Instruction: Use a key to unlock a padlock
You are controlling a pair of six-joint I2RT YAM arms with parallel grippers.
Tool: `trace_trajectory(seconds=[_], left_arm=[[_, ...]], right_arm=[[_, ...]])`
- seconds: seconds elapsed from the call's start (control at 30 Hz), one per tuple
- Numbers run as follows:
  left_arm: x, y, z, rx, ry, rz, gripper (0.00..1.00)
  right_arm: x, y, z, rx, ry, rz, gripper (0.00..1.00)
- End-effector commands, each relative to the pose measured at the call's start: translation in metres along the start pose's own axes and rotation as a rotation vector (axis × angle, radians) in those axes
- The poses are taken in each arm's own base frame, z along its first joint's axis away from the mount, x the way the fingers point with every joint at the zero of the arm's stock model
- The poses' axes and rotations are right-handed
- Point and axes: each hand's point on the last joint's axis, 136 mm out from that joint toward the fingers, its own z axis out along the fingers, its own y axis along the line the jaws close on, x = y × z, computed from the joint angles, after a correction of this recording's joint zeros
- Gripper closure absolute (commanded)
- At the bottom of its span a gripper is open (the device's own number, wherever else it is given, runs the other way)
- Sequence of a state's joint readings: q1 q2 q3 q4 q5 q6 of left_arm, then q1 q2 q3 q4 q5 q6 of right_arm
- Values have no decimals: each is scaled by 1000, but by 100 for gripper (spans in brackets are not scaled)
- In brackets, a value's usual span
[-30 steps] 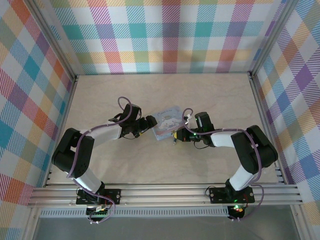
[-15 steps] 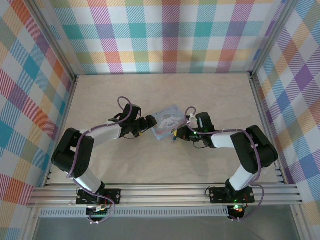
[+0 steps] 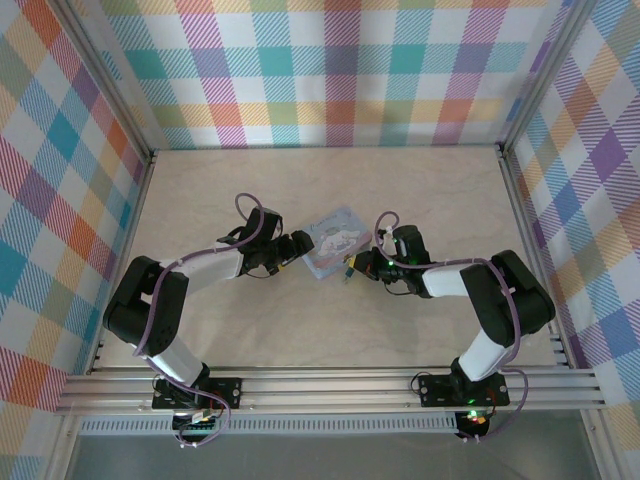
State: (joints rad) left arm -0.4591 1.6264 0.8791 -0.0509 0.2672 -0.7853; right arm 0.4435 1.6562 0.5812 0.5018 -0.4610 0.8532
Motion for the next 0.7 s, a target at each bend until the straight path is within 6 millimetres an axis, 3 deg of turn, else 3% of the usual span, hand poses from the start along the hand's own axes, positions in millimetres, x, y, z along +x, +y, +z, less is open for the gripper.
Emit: trace_trajectory(seconds=[0.0, 0.67], left_arm=[[12, 27, -1, -87, 30, -21, 18], [11, 25, -4, -83, 25, -16, 17]], right_arm=[[-13, 8, -3, -28, -59, 4, 100], [-32, 6, -7, 14, -147, 29, 100]])
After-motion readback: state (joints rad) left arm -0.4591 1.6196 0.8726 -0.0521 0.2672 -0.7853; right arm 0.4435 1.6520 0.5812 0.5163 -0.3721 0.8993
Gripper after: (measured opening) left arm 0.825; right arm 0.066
